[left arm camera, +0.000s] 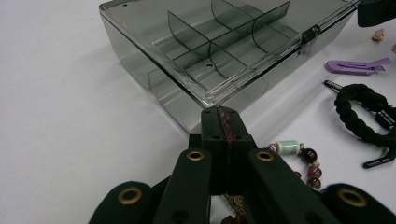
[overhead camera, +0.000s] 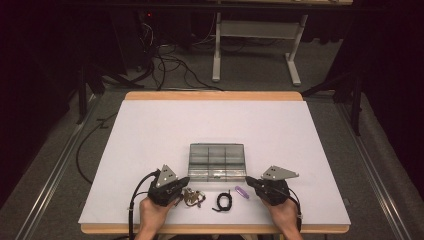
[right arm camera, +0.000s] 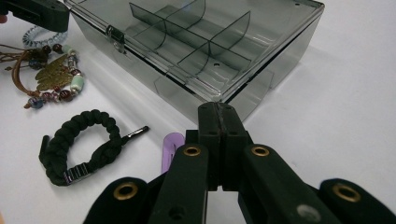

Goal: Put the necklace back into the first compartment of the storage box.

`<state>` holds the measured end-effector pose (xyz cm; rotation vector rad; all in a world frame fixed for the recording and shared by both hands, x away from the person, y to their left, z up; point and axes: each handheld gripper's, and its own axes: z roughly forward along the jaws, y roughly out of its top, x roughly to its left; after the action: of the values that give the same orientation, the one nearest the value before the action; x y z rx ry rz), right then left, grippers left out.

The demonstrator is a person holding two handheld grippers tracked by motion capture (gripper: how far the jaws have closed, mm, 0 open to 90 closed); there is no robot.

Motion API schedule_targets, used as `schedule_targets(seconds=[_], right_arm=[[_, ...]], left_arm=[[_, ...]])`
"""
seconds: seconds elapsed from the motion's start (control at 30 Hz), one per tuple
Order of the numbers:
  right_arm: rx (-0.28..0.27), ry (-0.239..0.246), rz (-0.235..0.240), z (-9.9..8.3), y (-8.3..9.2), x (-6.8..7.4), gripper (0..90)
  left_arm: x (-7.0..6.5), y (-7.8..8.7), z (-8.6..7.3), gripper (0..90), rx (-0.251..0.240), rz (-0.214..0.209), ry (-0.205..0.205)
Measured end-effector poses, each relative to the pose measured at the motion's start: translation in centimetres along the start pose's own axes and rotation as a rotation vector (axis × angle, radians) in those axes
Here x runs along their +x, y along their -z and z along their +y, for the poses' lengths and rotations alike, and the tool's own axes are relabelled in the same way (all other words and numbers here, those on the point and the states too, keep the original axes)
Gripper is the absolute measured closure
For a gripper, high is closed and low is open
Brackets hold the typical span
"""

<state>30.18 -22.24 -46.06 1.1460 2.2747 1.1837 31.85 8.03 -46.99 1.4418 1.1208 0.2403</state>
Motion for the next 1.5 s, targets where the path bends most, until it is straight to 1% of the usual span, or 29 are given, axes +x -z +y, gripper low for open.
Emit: schedule_targets(seconds=[0.3, 0.37, 0.47, 0.53, 0.57, 0.6, 0.77, 0.8, 0.83, 0.87, 0.97, 1.0, 1.03, 1.07, 1.1, 1.17, 1.2, 1.23, 1.27, 1.3, 1.33, 1.4, 1.43, 1.5], right_arm=[[-0.006, -0.003, -0.002, 0.1, 0.0, 0.0, 90.0], [-0.013, -0.012, 0.005, 0.1, 0.0, 0.0, 90.0], [-0.019, -0.015, 0.008, 0.1, 0.1, 0.0, 90.0], [-0.028, -0.01, 0.008, 0.2, 0.2, 0.0, 90.0], [-0.029, -0.01, 0.007, 0.3, 0.2, -0.1, 90.0], [-0.036, -0.012, 0.008, 0.4, 0.3, -0.1, 90.0], [-0.037, -0.014, 0.011, 0.7, 0.3, -0.1, 90.0], [-0.038, -0.012, 0.009, 0.8, 0.4, -0.1, 90.0], [-0.041, -0.01, 0.01, 0.9, 0.4, -0.1, 90.0], [-0.044, -0.008, 0.01, 1.0, 0.5, -0.2, 90.0], [-0.046, -0.008, 0.009, 1.1, 0.6, -0.2, 90.0], [-0.049, -0.003, 0.006, 1.3, 0.7, -0.2, 90.0], [-0.049, -0.003, 0.006, 1.3, 0.7, -0.2, 90.0], [-0.053, -0.002, 0.006, 1.4, 0.7, -0.2, 90.0], [-0.054, 0.0, 0.005, 1.5, 0.8, -0.2, 90.0], [-0.055, 0.0, 0.004, 1.5, 0.8, -0.2, 90.0], [-0.056, 0.0, 0.004, 1.6, 0.8, -0.2, 90.0], [-0.057, -0.001, 0.006, 1.6, 0.8, -0.2, 90.0], [-0.058, -0.001, 0.006, 1.7, 0.9, -0.2, 90.0], [-0.058, -0.001, 0.006, 1.7, 0.9, -0.2, 90.0], [-0.06, 0.003, 0.005, 1.9, 0.9, -0.3, 90.0], [-0.059, 0.007, 0.005, 2.1, 0.9, -0.3, 90.0], [-0.059, 0.007, 0.005, 2.1, 0.9, -0.3, 90.0], [-0.058, 0.011, -0.001, 2.2, 0.7, -0.4, 86.9]], left_arm=[[-0.1, -0.1, 0.2, 89.5, -0.015, 0.002, 0.005], [-0.2, -0.1, 0.4, 89.4, -0.026, 0.0, 0.015], [-0.1, -0.1, 0.5, 89.2, -0.023, 0.002, 0.008], [-0.2, -0.1, 0.6, 88.9, -0.031, 0.001, 0.015], [-0.2, -0.1, 0.7, 88.7, -0.033, 0.001, 0.01], [-0.2, -0.1, 0.8, 87.9, -0.034, -0.002, 0.017], [-0.2, -0.3, 1.2, 86.3, -0.038, 0.005, 0.009], [-0.2, -0.3, 1.3, 85.8, -0.037, 0.008, 0.0], [-0.2, -0.3, 1.3, 85.5, -0.037, 0.008, 0.0], [-0.2, -0.4, 1.4, 84.9, -0.038, 0.01, -0.007], [-0.4, -0.4, 1.5, 83.3, -0.047, 0.012, -0.005], [-0.4, -0.5, 1.6, 80.2, -0.05, 0.015, -0.008], [-0.4, -0.5, 1.6, 80.2, -0.051, 0.02, -0.013], [-0.4, -0.6, 1.7, 77.5, -0.057, 0.024, -0.011], [-0.4, -0.7, 1.8, 76.7, -0.058, 0.025, -0.014], [-0.4, -0.7, 1.9, 73.5, -0.062, 0.024, -0.009], [-0.4, -0.8, 2.0, 73.5, -0.071, 0.022, 0.001], [-0.3, -0.9, 2.3, 71.5, -0.066, 0.015, 0.023], [-0.4, -1.0, 2.4, 71.1, -0.064, 0.015, 0.025], [-0.4, -1.0, 2.4, 70.6, -0.064, 0.015, 0.025], [-0.5, -1.1, 2.6, 70.1, -0.063, 0.014, 0.012], [-0.6, -1.1, 2.7, 69.1, -0.062, 0.01, 0.011], [-0.6, -1.2, 2.8, 69.1, -0.063, 0.009, 0.017], [-0.7, -1.4, 2.9, 68.1, -0.06, 0.012, 0.011]])
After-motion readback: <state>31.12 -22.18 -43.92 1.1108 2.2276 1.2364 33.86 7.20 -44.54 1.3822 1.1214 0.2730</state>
